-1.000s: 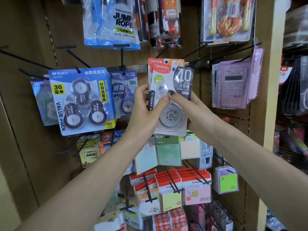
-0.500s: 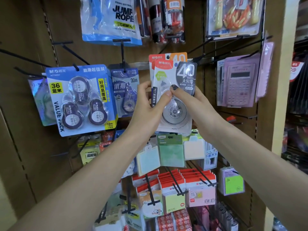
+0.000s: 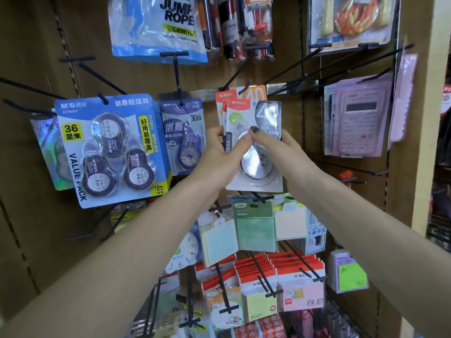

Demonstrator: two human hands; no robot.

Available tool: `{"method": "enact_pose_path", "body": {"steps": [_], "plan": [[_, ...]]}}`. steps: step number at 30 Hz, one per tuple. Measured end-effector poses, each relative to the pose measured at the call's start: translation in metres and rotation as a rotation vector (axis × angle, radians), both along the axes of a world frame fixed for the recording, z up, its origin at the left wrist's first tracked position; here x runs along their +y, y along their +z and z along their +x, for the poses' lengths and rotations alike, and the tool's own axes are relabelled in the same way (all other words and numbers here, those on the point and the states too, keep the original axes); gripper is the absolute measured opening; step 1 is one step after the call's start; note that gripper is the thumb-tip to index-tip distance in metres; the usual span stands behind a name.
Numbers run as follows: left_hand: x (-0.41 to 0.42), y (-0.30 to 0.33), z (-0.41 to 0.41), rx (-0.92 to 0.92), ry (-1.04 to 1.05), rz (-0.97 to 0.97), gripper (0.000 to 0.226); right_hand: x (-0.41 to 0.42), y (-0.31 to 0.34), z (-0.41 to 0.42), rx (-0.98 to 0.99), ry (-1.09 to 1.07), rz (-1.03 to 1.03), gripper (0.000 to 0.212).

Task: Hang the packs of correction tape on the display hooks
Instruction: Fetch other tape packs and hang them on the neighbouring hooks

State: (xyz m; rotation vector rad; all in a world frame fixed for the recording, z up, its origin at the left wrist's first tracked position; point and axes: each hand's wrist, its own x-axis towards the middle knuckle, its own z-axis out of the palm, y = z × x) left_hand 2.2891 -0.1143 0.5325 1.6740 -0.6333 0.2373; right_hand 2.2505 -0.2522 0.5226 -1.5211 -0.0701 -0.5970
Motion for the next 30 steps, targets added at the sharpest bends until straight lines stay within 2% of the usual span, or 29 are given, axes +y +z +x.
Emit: {"method": "enact_pose_path", "body": {"steps": [7, 15, 19, 20, 22, 27, 30], "plan": [[-0.014, 0.029, 0.034, 0.226, 0.091, 0.016, 0.069, -0.010, 0.027, 0.048, 0.119, 0.027, -0.106, 0.044], [-0.026, 0.029, 0.058, 0.350, 0.131, 0.008, 0.064, -0.017, 0.028, 0.072, 0.244, 0.029, -0.124, 0.054], [-0.022, 0.021, 0.049, 0.321, 0.089, -0.011, 0.041, -0.017, 0.018, 0.070, 0.246, 0.004, -0.066, 0.064], [-0.020, 0.020, 0.045, 0.309, 0.069, -0.021, 0.040, -0.017, 0.015, 0.067, 0.228, -0.008, -0.051, 0.059], [-0.016, 0.016, 0.038, 0.277, 0.044, -0.037, 0.043, -0.017, 0.009, 0.059, 0.166, 0.009, -0.009, 0.043], [0.000, -0.002, 0.019, 0.187, -0.074, -0.103, 0.051, -0.024, -0.008, 0.033, 0.018, 0.203, 0.046, 0.049], [0.004, -0.008, 0.011, 0.121, -0.112, -0.177, 0.066, -0.021, -0.008, 0.012, -0.044, 0.291, 0.025, 0.050]]}}
